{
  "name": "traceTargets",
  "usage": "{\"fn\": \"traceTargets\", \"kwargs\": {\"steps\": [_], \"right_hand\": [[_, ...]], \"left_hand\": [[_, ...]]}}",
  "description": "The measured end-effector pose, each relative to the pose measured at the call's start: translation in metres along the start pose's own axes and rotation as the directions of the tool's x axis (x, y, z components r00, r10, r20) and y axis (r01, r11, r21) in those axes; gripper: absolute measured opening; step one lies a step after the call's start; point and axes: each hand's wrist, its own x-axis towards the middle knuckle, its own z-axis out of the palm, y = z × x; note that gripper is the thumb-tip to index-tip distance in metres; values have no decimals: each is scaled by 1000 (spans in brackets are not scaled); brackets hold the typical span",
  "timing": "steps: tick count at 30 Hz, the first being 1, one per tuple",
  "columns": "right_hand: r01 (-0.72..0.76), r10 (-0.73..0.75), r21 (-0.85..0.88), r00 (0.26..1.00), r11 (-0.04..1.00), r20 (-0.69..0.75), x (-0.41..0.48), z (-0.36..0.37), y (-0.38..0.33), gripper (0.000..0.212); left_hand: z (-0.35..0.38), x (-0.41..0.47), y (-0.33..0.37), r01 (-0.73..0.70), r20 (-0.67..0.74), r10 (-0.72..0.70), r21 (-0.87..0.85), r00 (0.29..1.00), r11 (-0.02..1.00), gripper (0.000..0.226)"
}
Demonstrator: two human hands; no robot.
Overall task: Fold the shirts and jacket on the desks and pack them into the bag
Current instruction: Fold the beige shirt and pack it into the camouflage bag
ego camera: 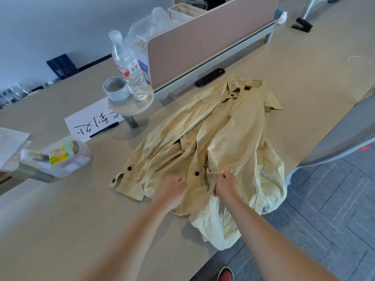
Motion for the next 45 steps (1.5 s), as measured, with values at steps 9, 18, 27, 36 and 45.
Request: {"fn": "traceTargets", "kwargs": {"steps": [9, 18, 27, 36, 45], "right_hand": [[87, -47, 352, 992, 932, -121, -19, -1, -108, 25], [58, -57, 82, 998, 995, -22, -59, -4, -122, 24], [44, -43, 3, 991, 999, -129, -77, -49, -106, 13], [36, -34, 8, 988, 999, -150, 18, -125, -100, 14], [17, -18, -18, 995, 1000, -98, 191, -196, -118, 17]], "left_hand": [[-55, 8, 8, -206, 101, 232, -218, 967, 954, 41], [-93, 21, 6, -212, 33, 215, -75, 976, 974, 15], [-95, 21, 71, -319, 134, 337, -138, 932, 938, 32], [-77, 64, 149, -343, 181, 363, -132, 914, 930, 21], [-10, 171, 243, -241, 160, 253, -90, 954, 966, 24]]}}
